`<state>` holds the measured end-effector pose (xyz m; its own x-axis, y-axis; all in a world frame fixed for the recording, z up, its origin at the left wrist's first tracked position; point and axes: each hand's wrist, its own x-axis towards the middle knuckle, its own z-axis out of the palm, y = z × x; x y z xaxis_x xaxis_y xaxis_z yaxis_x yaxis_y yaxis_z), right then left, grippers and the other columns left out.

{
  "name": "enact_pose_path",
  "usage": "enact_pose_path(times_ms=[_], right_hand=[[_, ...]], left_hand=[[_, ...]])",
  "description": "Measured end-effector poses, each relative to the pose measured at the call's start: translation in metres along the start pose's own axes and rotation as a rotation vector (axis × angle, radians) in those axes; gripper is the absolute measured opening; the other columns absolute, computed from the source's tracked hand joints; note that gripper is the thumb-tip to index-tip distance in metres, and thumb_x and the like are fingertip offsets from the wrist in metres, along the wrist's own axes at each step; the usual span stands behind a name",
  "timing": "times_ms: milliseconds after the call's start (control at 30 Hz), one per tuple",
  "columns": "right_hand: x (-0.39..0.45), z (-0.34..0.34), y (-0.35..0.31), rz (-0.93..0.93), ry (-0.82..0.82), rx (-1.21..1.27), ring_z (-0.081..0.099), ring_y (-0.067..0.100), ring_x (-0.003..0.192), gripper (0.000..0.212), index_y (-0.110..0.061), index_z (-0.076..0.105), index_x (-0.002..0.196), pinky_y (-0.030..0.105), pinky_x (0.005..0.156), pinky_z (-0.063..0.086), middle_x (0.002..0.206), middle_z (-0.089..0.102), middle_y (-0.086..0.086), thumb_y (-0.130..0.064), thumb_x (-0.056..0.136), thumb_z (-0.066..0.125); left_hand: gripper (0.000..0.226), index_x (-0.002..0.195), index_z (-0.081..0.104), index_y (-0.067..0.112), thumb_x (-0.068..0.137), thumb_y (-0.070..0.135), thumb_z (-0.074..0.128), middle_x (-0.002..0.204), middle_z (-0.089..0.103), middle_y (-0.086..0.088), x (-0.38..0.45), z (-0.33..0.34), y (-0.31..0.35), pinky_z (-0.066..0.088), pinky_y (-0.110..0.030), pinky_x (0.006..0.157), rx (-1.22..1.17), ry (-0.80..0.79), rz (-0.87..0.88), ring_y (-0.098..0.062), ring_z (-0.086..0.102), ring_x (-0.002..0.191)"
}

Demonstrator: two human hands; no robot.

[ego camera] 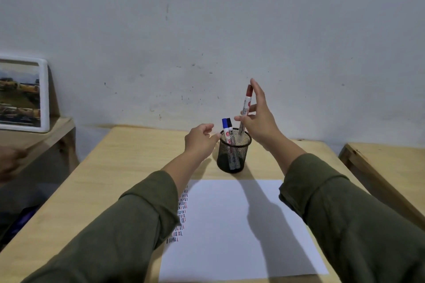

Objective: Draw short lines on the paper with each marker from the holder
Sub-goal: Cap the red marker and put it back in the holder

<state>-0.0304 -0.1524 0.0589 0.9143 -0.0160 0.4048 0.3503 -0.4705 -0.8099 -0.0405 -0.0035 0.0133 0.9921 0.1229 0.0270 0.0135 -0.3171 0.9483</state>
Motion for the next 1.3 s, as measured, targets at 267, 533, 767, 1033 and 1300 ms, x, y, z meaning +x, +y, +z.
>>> enact_pose_path(times_ms=[267, 533, 767, 1033, 1300], right_hand=[[0.013, 0.011, 0.029, 0.104, -0.062, -0.267, 0.063, 0.032, 0.085, 0.085, -0.041, 0.022, 0.142, 0.045, 0.071, 0.054, 0.083, 0.06, 0.01, 0.005, 0.079, 0.056], [0.017, 0.018, 0.056, 0.114, -0.145, -0.343, 0.053, 0.025, 0.087, 0.08, -0.032, 0.032, 0.141, 0.024, 0.057, 0.036, 0.091, 0.057, 0.008, 0.003, 0.075, 0.062], [0.024, 0.027, 0.065, 0.052, -0.167, -0.432, 0.049, 0.028, 0.102, 0.073, -0.029, 0.038, 0.137, 0.032, 0.072, 0.039, 0.101, 0.059, 0.009, 0.0, 0.075, 0.064], [0.026, 0.027, 0.067, 0.012, -0.188, -0.485, 0.043, 0.028, 0.115, 0.066, -0.032, 0.042, 0.137, 0.038, 0.091, 0.04, 0.121, 0.05, 0.013, -0.006, 0.079, 0.06], [0.022, 0.025, 0.066, 0.009, -0.176, -0.53, 0.035, 0.028, 0.124, 0.055, -0.031, 0.05, 0.131, 0.043, 0.098, 0.035, 0.132, 0.043, 0.008, -0.014, 0.08, 0.061]], left_hand=[[0.053, 0.133, 0.052, 0.017, 0.083, 0.03, 0.067, 0.135, 0.058, -0.003, 0.01, 0.015, -0.005, 0.042, -0.037, 0.105, 0.136, -0.082, 0.061, -0.017, 0.054, 0.123], [0.046, 0.127, 0.058, 0.022, 0.082, 0.026, 0.067, 0.127, 0.063, -0.002, 0.015, 0.022, -0.009, 0.042, -0.033, 0.104, 0.171, -0.103, 0.079, -0.016, 0.057, 0.118], [0.048, 0.127, 0.058, 0.022, 0.081, 0.025, 0.069, 0.127, 0.063, -0.001, 0.018, 0.023, -0.011, 0.045, -0.037, 0.102, 0.118, -0.103, 0.04, -0.014, 0.057, 0.119], [0.044, 0.126, 0.06, 0.024, 0.082, 0.024, 0.067, 0.126, 0.064, -0.001, 0.019, 0.023, -0.012, 0.042, -0.034, 0.104, 0.11, -0.105, 0.046, -0.014, 0.057, 0.119], [0.05, 0.13, 0.056, 0.019, 0.082, 0.025, 0.068, 0.131, 0.061, -0.002, 0.022, 0.024, -0.014, 0.041, -0.028, 0.103, 0.117, -0.108, 0.045, -0.015, 0.057, 0.12]])
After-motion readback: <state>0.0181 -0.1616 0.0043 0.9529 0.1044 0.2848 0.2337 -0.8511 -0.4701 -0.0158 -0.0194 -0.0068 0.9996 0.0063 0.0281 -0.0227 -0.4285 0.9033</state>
